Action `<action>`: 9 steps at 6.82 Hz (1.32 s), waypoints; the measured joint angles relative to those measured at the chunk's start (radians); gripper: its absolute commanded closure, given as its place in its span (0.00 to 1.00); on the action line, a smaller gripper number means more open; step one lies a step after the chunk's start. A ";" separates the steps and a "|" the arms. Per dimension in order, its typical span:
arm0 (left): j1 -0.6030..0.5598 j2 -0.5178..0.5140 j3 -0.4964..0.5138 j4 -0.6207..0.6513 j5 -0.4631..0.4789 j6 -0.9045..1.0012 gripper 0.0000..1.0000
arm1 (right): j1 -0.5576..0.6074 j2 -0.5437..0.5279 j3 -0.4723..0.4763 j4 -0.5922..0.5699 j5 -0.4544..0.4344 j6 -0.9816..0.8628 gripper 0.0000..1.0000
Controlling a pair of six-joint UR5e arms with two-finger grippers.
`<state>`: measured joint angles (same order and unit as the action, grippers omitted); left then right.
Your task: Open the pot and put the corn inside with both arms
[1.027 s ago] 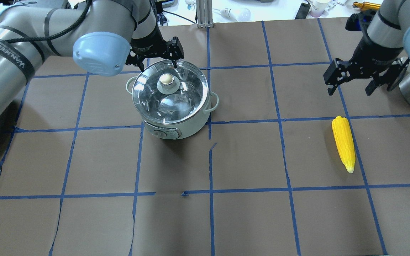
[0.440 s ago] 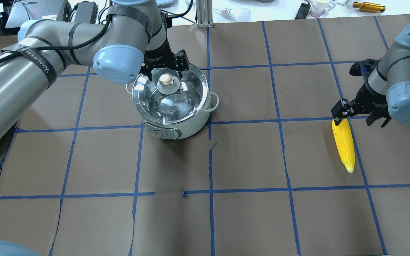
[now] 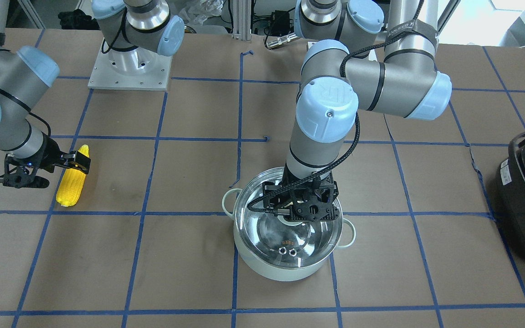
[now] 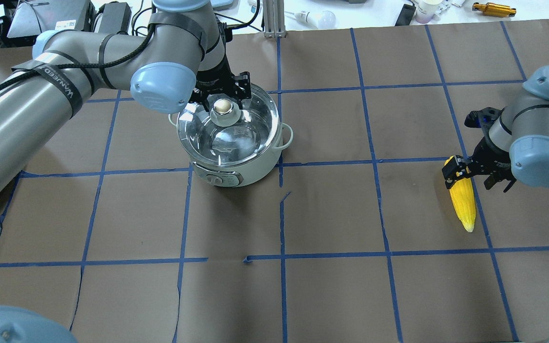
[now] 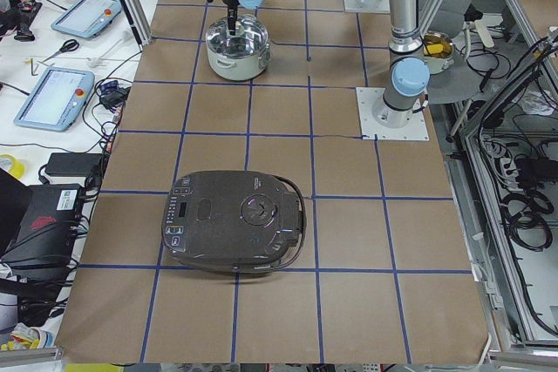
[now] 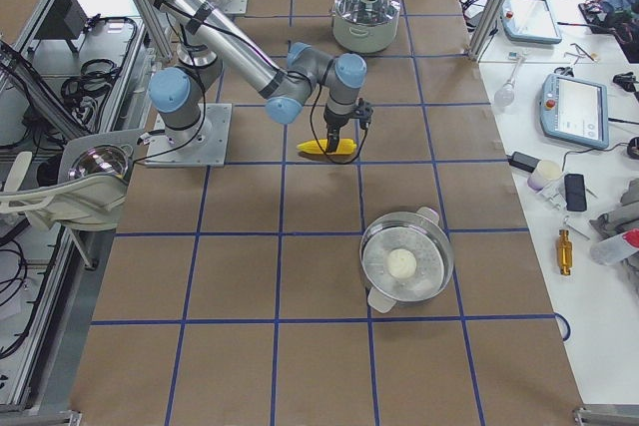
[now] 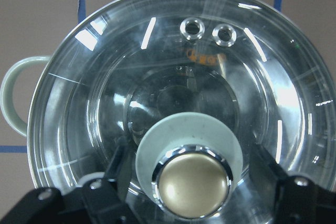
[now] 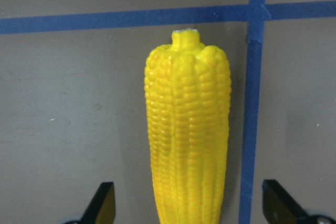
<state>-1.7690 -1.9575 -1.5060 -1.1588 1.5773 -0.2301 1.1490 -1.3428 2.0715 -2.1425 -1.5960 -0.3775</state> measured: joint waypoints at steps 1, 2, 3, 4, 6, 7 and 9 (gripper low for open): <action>0.000 0.001 -0.002 -0.001 -0.002 0.000 0.81 | 0.000 0.033 0.004 -0.035 -0.002 -0.002 0.18; 0.000 0.002 -0.001 -0.005 -0.004 -0.001 0.85 | 0.000 0.053 0.005 -0.069 -0.004 -0.002 0.93; 0.002 0.010 0.013 -0.010 -0.018 0.000 0.87 | 0.000 0.060 0.004 -0.097 -0.002 0.003 1.00; 0.008 0.027 0.055 -0.053 -0.046 0.001 0.88 | 0.000 0.061 0.003 -0.114 0.001 0.012 1.00; 0.063 0.073 0.152 -0.230 -0.050 0.037 0.89 | 0.009 0.054 -0.003 -0.121 0.002 0.063 1.00; 0.121 0.092 0.162 -0.268 -0.025 0.060 0.89 | 0.028 0.049 -0.011 -0.122 -0.001 0.108 1.00; 0.272 0.108 0.096 -0.254 0.005 0.120 0.90 | 0.142 0.041 -0.097 -0.095 -0.014 0.247 1.00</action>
<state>-1.4974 -1.8492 -1.4101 -1.4126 1.5818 -0.1096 1.2911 -1.3021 1.9741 -2.2380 -1.6097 -0.1302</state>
